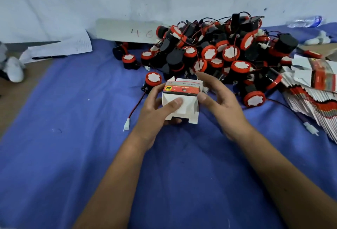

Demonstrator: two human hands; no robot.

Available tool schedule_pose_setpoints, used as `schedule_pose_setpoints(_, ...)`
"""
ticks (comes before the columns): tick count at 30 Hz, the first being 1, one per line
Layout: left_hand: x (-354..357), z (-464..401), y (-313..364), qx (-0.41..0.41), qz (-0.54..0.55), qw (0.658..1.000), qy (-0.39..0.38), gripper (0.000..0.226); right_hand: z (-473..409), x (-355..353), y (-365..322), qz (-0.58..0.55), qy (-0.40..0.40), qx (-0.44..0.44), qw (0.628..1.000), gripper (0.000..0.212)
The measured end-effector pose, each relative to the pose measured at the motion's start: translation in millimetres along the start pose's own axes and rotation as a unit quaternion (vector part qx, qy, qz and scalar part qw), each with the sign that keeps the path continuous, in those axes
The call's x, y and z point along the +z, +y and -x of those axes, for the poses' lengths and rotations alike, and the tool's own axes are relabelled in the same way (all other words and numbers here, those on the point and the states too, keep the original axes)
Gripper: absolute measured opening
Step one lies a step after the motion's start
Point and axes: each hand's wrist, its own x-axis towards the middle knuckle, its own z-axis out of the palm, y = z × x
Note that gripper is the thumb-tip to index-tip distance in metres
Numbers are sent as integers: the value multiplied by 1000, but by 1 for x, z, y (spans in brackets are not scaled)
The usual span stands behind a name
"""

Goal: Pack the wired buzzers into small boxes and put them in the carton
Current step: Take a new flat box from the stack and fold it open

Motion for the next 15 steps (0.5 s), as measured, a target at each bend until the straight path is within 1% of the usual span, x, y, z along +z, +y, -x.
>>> schedule_pose_setpoints(3, 4, 0, -4, 36, -67, 997, 26, 50, 4, 4, -1, 10, -49, 25, 998, 64)
schedule_pose_setpoints(5, 8, 0, -6, 67, -96, 992, 42, 43, 5, 4, -2, 21, -47, 33, 998, 67)
schedule_pose_setpoints(8, 11, 0, -5, 98, -111, 987, 57, 33, 3, 3, -5, 39, -39, 35, 998, 64)
schedule_pose_setpoints(9, 11, 0, -4, 104, -105, 988, 50, 34, 3, 2, -6, 46, -40, 36, 998, 62)
schedule_pose_setpoints(11, 12, 2, -2, 99, -74, 992, 13, 46, 2, 1, -7, 41, -31, 42, 998, 52)
schedule_pose_setpoints(12, 12, 2, -2, 89, -53, 995, -10, 53, 1, 1, -7, 9, -16, 52, 998, 46)
schedule_pose_setpoints(13, 11, 2, -3, 80, -36, 996, -31, 59, 1, 1, -9, -45, -1, 69, 997, 42)
schedule_pose_setpoints(15, 11, 2, -4, 82, -29, 995, -56, 69, 1, -1, -14, -155, 0, 107, 982, 40)
